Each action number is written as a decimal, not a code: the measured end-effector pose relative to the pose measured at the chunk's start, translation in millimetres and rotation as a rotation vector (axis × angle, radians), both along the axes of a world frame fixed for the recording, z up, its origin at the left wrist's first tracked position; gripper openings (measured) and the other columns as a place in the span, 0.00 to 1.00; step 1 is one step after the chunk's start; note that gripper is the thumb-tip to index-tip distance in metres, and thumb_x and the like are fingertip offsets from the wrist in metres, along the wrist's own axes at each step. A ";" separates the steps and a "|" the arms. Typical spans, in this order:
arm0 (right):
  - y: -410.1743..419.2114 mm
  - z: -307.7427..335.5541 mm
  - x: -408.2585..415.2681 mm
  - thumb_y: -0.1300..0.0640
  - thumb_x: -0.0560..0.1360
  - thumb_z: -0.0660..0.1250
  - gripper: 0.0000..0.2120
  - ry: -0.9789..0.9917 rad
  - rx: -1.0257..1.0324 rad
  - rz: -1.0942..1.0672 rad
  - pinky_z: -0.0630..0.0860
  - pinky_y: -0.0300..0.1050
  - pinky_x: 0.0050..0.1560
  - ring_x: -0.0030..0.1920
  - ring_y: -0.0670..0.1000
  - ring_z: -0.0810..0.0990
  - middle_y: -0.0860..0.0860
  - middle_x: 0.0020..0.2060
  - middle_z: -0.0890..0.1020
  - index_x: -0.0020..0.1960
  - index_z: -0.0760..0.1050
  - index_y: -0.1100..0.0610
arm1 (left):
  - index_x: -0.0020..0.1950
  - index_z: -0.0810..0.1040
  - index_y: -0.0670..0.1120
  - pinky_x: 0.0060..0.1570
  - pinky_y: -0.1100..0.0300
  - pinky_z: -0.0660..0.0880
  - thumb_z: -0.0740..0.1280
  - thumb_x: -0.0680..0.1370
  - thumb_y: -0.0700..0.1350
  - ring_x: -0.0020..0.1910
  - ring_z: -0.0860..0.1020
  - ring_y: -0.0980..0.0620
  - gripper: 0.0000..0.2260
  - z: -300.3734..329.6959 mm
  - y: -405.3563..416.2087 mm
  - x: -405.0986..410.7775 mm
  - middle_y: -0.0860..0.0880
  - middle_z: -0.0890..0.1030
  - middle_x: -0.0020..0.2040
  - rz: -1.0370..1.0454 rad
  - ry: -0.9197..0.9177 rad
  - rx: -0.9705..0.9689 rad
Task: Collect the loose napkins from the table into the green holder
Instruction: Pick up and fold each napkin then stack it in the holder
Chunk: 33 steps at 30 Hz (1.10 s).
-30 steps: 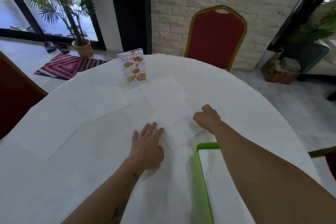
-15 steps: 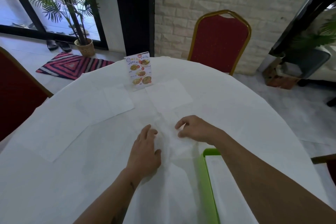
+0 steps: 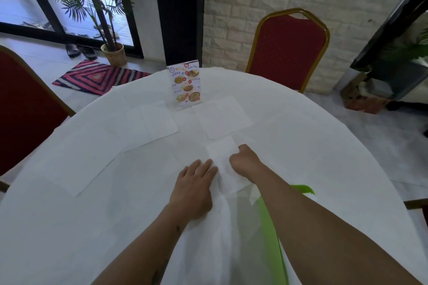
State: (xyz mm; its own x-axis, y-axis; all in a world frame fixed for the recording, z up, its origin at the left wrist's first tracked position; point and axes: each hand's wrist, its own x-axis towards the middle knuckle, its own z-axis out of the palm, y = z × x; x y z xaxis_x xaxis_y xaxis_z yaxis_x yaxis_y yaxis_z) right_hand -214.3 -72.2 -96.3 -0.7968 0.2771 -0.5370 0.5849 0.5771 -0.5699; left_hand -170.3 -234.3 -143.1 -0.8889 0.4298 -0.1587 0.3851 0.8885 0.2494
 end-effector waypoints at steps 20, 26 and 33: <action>76.3 102.3 92.4 0.64 0.70 0.66 0.10 0.322 -0.254 -0.070 0.82 0.59 0.52 0.48 0.61 0.85 0.63 0.49 0.84 0.50 0.80 0.66 | 0.64 0.76 0.50 0.59 0.64 0.67 0.61 0.76 0.36 0.61 0.73 0.55 0.19 74.3 38.4 53.6 0.52 0.77 0.62 0.336 -0.121 0.738; 110.6 91.4 167.8 0.61 0.66 0.66 0.14 0.217 -0.162 -0.060 0.75 0.49 0.38 0.38 0.55 0.80 0.55 0.38 0.80 0.49 0.78 0.67 | 0.62 0.77 0.49 0.58 0.64 0.68 0.60 0.76 0.35 0.58 0.74 0.55 0.18 90.9 65.2 93.1 0.52 0.78 0.59 0.308 -0.144 0.745; 105.6 73.2 203.1 0.62 0.67 0.61 0.20 0.220 0.079 0.002 0.78 0.47 0.47 0.48 0.55 0.79 0.53 0.50 0.81 0.59 0.74 0.55 | 0.64 0.75 0.48 0.62 0.65 0.65 0.65 0.75 0.38 0.63 0.73 0.52 0.18 79.1 85.4 131.2 0.51 0.74 0.64 0.113 -0.086 0.589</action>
